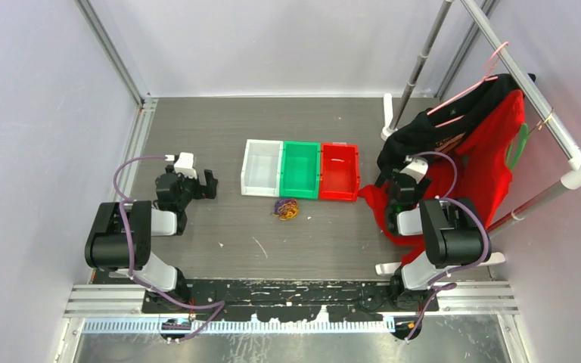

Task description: Untangle the cables

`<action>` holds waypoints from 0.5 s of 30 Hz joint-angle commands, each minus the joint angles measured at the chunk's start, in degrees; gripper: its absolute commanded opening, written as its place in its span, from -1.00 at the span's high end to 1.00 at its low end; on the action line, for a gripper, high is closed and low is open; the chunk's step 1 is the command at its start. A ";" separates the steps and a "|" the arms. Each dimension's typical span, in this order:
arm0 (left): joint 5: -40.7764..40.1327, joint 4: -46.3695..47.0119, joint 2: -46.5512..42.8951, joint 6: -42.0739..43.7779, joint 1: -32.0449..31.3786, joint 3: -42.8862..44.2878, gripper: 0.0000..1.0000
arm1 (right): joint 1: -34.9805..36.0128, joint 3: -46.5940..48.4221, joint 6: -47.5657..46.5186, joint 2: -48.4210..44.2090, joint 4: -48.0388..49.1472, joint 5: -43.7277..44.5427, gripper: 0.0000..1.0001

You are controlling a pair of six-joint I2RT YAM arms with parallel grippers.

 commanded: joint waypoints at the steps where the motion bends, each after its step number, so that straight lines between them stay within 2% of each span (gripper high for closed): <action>1: -0.67 2.87 -0.46 0.75 -0.19 0.75 -0.99 | -0.02 1.01 0.21 -1.05 2.59 0.23 -1.00; 15: -0.65 2.87 -0.48 0.75 -0.24 0.75 -0.99 | -0.03 1.36 0.31 -0.94 2.12 0.11 -0.99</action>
